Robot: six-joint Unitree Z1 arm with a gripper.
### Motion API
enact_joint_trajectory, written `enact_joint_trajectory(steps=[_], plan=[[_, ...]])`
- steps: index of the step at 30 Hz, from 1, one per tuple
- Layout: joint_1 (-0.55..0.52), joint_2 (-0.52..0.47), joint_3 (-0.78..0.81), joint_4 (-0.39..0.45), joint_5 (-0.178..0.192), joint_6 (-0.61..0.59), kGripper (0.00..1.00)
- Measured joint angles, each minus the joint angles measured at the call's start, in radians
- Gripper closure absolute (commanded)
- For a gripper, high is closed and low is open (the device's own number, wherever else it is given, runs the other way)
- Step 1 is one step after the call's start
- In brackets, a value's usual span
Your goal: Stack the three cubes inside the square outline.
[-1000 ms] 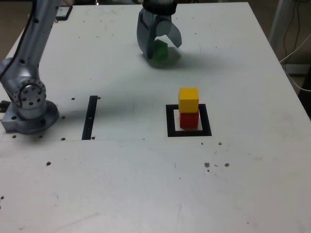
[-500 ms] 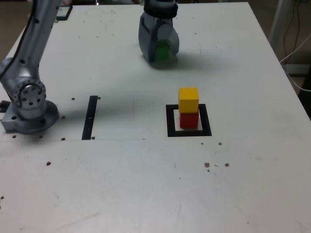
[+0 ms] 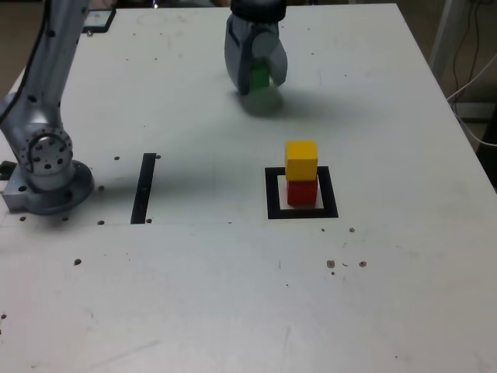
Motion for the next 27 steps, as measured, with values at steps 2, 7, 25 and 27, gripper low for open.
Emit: enact_joint_trajectory(steps=[2,7,25,27], plan=[[-0.02,-0.033,0.0,0.013,0.0,0.006,0.88],[-0.114,-0.138,-0.001,0.07,0.0,0.008,0.88],[-0.704,-0.284,0.029,0.189,-0.025,-0.452,0.88],[-0.763,-0.279,0.027,0.196,-0.026,-0.494,0.88]])
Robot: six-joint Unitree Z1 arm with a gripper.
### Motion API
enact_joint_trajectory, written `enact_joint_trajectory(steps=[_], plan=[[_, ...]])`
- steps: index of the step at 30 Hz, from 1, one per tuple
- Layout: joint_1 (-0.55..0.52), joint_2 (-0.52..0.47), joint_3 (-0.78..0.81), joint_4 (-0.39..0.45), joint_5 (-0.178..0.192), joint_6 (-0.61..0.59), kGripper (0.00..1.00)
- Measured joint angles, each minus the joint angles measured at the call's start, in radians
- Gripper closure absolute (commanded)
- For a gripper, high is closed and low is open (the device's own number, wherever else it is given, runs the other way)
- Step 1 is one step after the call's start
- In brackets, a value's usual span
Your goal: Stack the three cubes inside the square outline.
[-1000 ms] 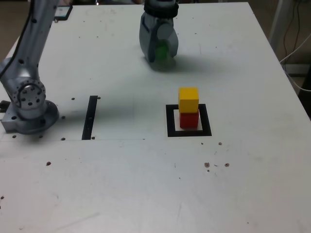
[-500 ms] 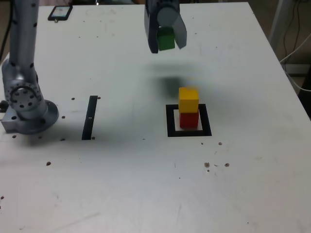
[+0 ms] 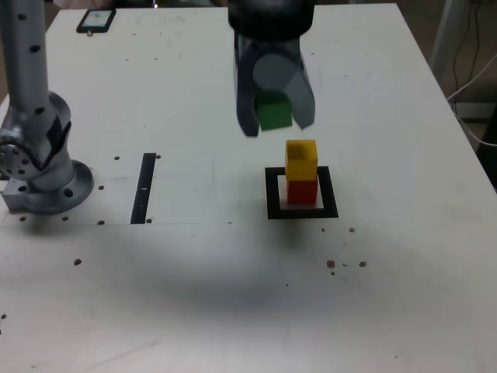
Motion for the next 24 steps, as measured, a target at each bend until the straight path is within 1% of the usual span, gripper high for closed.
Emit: enact_joint_trajectory(steps=[2,6,13,24], plan=[[-0.024,0.015,-0.008,0.002,-0.003,-0.02,0.88],[-0.018,0.043,-0.025,-0.001,-0.003,-0.027,0.88],[-0.02,0.076,-0.04,-0.014,0.035,-0.027,0.88],[-0.019,0.12,-0.075,-0.025,0.044,-0.027,0.88]])
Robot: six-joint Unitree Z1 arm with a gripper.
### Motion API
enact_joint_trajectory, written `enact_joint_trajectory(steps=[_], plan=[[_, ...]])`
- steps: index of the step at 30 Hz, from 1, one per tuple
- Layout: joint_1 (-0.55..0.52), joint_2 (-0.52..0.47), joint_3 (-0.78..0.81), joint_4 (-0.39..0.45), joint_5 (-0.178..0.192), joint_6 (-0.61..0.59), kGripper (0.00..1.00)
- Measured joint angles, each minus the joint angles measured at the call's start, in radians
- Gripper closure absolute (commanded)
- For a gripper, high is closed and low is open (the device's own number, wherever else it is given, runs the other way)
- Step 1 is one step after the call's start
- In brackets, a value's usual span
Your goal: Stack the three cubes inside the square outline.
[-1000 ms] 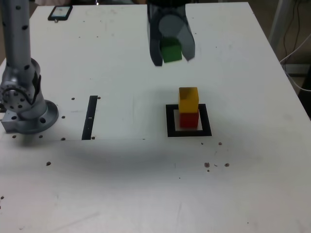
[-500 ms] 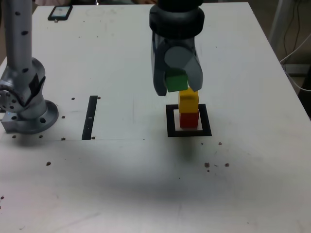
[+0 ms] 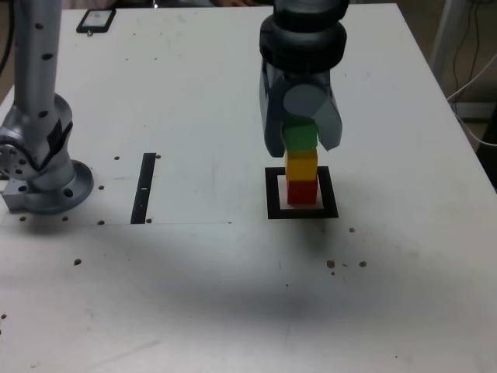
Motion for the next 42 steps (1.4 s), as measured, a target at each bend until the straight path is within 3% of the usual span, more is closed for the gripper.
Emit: enact_joint_trajectory(steps=[12,19,25,31,42], plan=[[0.022,0.036,0.0,-0.007,0.007,0.014,0.77],[0.05,0.049,0.012,-0.032,0.0,0.037,0.4],[0.051,0.054,0.03,-0.06,-0.004,0.047,0.27],[0.051,0.053,0.045,-0.061,-0.003,0.047,0.01],[0.054,0.007,0.075,-0.052,0.011,0.048,0.01]])
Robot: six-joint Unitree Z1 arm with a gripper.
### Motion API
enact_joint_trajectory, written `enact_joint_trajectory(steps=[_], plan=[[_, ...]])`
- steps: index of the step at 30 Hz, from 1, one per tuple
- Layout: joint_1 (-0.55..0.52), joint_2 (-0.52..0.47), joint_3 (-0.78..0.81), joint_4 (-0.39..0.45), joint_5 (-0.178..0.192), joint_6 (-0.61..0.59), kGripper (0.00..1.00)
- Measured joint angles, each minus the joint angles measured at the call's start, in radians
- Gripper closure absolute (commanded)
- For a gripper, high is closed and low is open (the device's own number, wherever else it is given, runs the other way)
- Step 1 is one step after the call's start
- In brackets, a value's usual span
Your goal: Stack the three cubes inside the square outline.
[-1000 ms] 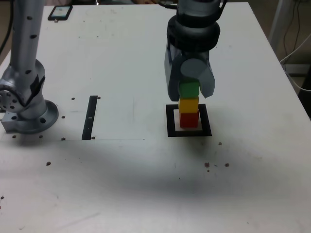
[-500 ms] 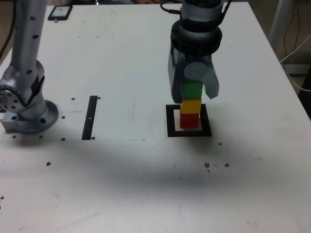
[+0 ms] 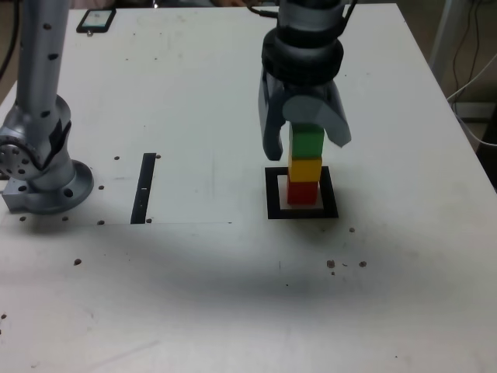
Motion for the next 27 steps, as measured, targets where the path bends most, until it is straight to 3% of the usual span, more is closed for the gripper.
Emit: enact_joint_trajectory(steps=[10,20,27], plan=[[0.0,-0.196,0.075,0.017,-0.022,0.033,0.0],[-0.001,-0.451,0.324,0.02,-0.027,0.055,0.01],[-0.037,-0.614,0.542,-0.08,-0.026,0.042,0.0]])
